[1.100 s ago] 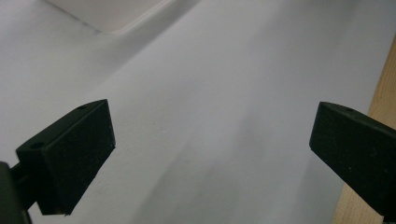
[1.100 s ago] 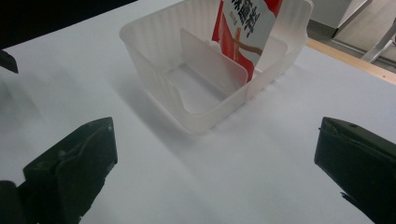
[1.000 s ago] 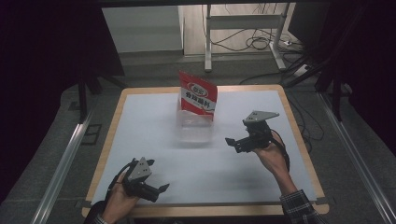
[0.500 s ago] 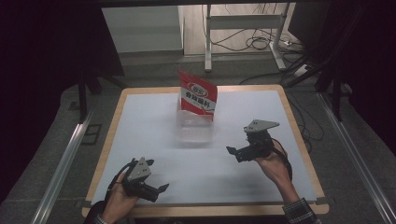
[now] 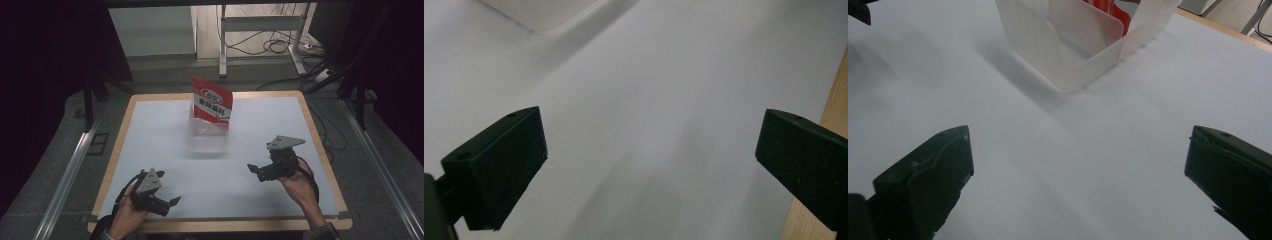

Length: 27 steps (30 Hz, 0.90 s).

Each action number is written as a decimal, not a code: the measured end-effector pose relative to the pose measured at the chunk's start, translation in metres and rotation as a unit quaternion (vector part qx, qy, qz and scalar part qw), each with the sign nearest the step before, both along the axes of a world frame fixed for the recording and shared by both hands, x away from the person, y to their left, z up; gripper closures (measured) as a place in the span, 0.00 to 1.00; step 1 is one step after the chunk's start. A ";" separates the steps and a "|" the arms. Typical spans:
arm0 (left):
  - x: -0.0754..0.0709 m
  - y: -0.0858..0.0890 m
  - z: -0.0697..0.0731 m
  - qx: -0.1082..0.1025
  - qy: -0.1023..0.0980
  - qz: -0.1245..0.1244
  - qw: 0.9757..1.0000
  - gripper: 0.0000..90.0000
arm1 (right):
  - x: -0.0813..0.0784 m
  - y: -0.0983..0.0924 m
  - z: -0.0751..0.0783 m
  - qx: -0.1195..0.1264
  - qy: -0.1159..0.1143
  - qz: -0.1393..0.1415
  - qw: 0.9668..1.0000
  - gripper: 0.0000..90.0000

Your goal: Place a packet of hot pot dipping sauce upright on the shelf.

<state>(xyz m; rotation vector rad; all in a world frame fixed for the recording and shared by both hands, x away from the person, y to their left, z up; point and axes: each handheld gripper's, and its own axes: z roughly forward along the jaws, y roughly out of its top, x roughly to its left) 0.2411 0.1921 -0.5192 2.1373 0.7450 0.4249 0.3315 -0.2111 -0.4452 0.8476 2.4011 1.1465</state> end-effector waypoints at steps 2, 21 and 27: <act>0.000 0.000 0.000 0.000 0.000 0.000 1.000 0.00 | -0.004 -0.003 0.000 0.005 0.001 -0.003 1.000 0.00; 0.001 0.000 -0.001 0.005 0.001 0.003 1.000 0.00 | -0.031 -0.042 -0.008 0.016 -0.013 -0.053 0.998 0.00; 0.001 -0.001 -0.001 0.006 0.002 0.003 1.000 0.00 | -0.039 -0.055 -0.017 0.011 -0.020 -0.063 0.998 0.00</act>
